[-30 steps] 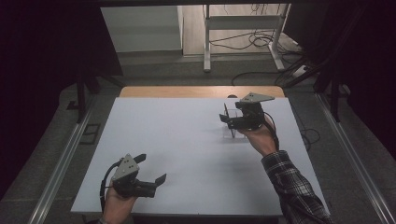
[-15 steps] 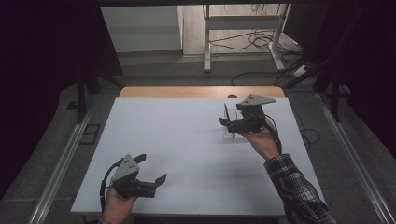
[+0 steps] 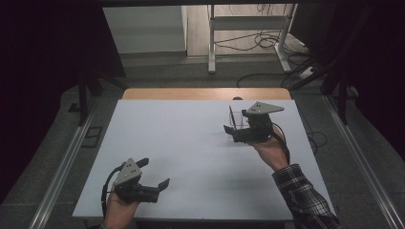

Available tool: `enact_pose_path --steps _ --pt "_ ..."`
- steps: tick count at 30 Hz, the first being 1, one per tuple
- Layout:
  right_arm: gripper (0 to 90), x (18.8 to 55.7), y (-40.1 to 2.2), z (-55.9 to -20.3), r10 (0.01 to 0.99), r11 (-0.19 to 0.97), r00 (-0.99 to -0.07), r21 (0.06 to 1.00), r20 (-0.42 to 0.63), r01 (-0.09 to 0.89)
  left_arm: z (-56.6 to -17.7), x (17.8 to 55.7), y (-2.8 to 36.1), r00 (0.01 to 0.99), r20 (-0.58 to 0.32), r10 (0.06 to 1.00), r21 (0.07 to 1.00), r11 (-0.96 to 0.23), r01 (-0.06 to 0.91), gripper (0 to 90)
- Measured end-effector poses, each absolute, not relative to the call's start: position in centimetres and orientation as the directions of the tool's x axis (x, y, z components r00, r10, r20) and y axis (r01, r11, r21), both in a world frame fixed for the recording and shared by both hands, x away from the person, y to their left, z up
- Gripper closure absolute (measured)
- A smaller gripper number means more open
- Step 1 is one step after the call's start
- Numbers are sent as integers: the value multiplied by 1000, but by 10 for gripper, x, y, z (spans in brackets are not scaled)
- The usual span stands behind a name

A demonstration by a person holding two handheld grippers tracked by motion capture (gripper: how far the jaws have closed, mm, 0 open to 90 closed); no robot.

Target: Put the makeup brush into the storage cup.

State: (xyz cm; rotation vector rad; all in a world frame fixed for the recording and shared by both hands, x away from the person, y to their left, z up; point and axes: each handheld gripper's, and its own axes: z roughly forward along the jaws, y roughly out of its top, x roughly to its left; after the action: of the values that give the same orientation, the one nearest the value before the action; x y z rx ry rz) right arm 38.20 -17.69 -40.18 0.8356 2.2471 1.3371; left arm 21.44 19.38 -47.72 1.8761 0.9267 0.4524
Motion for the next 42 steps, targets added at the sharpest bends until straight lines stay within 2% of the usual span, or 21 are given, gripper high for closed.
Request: enact_pose_path --steps 42 --pt "41 337 -200 -420 679 382 -734 868 -30 318 -479 215 194 641 -82 763 873 -256 416 0"
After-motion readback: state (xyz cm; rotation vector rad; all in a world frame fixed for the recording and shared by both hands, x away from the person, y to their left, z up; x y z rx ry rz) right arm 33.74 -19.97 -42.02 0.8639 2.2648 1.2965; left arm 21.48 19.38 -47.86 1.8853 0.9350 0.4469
